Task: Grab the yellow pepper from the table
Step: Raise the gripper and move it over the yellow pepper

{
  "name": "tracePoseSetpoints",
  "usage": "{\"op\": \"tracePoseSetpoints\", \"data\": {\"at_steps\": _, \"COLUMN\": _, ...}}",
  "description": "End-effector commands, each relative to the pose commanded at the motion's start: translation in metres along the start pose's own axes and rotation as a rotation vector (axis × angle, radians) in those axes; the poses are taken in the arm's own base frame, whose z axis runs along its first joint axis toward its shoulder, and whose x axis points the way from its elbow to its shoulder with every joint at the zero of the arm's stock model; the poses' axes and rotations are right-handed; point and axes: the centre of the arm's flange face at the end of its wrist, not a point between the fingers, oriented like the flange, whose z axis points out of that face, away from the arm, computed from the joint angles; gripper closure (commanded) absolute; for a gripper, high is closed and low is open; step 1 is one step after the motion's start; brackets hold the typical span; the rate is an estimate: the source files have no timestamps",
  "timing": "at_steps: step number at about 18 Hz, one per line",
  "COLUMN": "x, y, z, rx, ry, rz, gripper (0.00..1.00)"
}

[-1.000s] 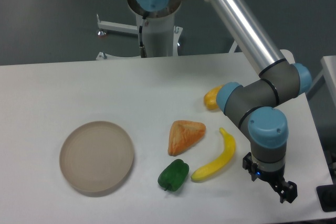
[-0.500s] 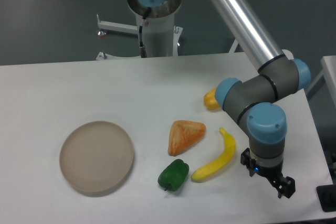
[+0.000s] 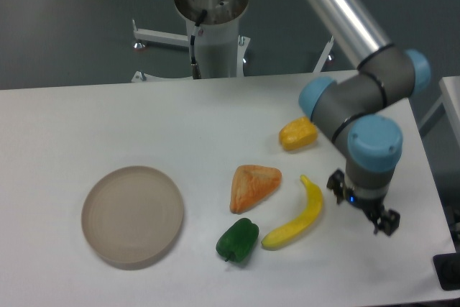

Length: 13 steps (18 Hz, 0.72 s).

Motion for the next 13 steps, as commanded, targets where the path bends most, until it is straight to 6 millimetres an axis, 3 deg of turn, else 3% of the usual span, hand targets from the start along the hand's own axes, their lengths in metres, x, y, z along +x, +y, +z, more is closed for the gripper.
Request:
{"op": "tracePoseSetpoints", "data": {"at_steps": 4, "x": 0.043, "y": 0.024, "z": 0.01, "rx": -0.026, "ry": 0.065, "rz": 0.065, "gripper": 0.0}}
{"op": "tracePoseSetpoints", "data": {"at_steps": 8, "x": 0.088, "y": 0.031, "z": 0.023, "rx": -0.04, "ry": 0.125, "rz": 0.082, "gripper": 0.0}}
{"op": "tracePoseSetpoints", "data": {"at_steps": 13, "x": 0.114, "y": 0.039, "z": 0.038, "rx": -0.04, "ry": 0.139, "rz": 0.07, "gripper": 0.0}}
